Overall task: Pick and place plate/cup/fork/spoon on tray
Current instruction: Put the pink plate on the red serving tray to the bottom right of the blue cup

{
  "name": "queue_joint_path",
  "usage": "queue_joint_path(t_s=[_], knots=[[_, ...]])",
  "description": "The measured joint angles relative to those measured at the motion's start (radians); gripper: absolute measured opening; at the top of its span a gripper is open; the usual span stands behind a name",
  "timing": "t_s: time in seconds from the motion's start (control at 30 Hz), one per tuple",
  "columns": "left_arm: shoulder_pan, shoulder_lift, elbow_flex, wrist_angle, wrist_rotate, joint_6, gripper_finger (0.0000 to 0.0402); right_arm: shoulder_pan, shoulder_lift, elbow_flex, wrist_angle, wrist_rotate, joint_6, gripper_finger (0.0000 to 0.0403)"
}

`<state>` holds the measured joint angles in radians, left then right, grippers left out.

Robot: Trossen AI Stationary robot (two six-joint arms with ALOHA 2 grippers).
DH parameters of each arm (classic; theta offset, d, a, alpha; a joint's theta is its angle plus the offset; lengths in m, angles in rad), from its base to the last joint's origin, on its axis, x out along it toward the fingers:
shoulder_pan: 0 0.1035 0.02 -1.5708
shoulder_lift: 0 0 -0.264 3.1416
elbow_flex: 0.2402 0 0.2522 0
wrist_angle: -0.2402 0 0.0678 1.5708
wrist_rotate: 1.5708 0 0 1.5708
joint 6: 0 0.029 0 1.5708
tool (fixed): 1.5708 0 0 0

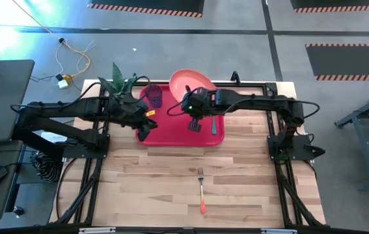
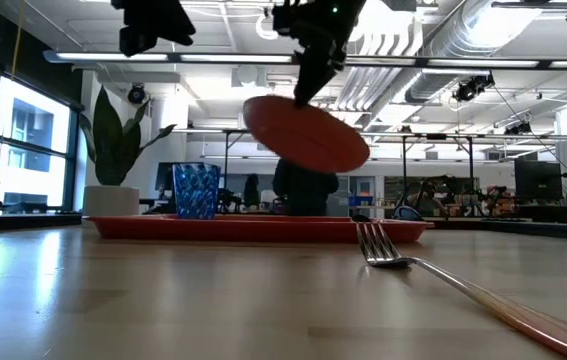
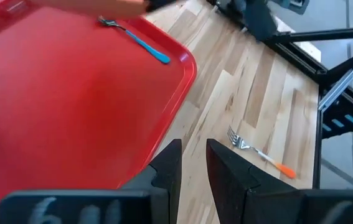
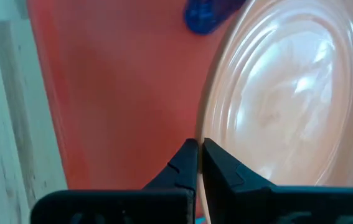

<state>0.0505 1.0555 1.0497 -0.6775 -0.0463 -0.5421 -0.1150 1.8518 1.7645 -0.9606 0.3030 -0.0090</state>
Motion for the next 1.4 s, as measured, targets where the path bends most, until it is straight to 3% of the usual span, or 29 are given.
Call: queue_joint_path(t_s=[0.43,0.83,1.4], knots=[[-0.001,-0.101,-0.129,0.047,0.000,-0.049,0.0062,0.054,0.142,0.000,0.026,-0.028,-0.135,0.0000],[-0.001,-0.102,-0.129,0.048,0.000,-0.049,0.0062,0.082,0.217,0.000,0.060,-0.094,-0.277,0.0000],[-0.001,-0.102,-0.129,0.047,0.001,-0.049,0.0062,0.079,0.232,-0.001,0.117,-0.112,-0.337,0.0000]])
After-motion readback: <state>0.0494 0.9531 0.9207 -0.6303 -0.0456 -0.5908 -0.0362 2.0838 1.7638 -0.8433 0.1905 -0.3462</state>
